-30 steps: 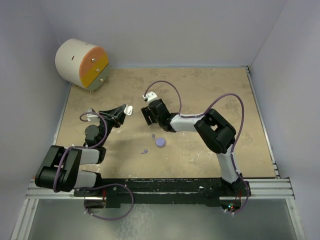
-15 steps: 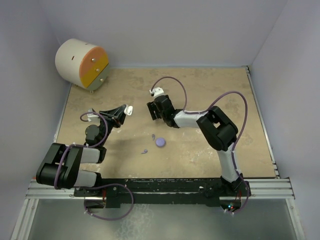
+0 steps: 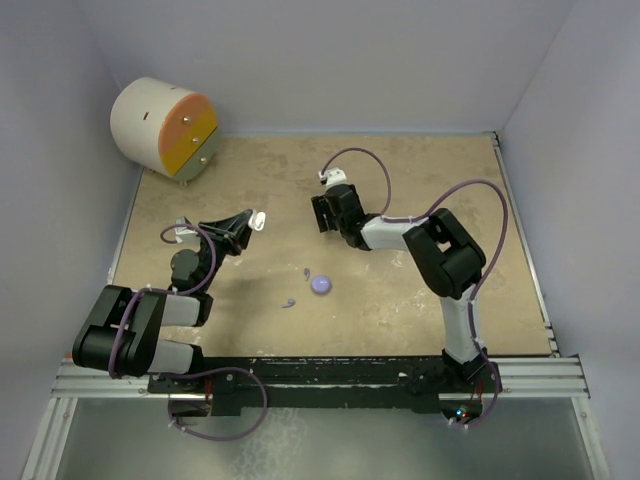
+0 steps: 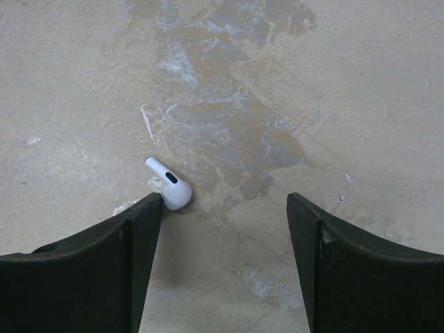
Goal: Insert the wireless bluetooth earbuds into the charging case
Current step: Adjust the earbud at the center of the board.
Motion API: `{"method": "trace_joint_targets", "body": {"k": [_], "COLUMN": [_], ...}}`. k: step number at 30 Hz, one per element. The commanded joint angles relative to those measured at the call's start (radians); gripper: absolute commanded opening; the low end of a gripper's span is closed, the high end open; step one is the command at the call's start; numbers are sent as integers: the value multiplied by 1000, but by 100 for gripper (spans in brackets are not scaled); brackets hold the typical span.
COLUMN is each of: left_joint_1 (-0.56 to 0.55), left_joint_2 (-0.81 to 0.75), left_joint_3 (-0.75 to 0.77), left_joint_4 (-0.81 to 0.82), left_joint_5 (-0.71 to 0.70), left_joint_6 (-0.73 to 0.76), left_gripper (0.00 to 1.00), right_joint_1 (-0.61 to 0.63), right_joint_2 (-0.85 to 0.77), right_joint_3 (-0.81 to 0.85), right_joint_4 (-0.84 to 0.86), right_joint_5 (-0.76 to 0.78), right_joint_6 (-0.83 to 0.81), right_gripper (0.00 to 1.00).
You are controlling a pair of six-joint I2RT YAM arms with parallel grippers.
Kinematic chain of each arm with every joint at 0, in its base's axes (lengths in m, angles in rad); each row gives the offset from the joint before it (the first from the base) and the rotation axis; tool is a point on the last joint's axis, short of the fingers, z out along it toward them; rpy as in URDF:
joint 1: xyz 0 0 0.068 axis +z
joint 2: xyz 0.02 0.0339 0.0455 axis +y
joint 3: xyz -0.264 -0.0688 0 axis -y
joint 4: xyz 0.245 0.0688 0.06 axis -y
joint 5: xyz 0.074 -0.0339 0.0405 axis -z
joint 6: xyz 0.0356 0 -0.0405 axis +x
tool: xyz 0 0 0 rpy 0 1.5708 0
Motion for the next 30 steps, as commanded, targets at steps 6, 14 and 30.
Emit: {"method": "trace_joint_targets", "body": {"k": [6, 14, 30], "left_joint_1": [8, 6, 7], "left_joint_2": [3, 4, 27], "left_joint_3": [-7, -5, -7], "left_joint_4": [87, 87, 115], "left_joint_5": [-5, -5, -3], "left_joint_6": [16, 16, 10], "left_gripper": [0, 0, 0], "right_joint_1": [-60, -74, -74], "right_joint_2": [-102, -143, -200], "right_joint_3": [-51, -72, -68], "right_joint_4": [-17, -11, 20], "right_joint_5": [42, 29, -274], "right_joint_6": [24, 28, -146], "right_gripper": [75, 75, 70]}}
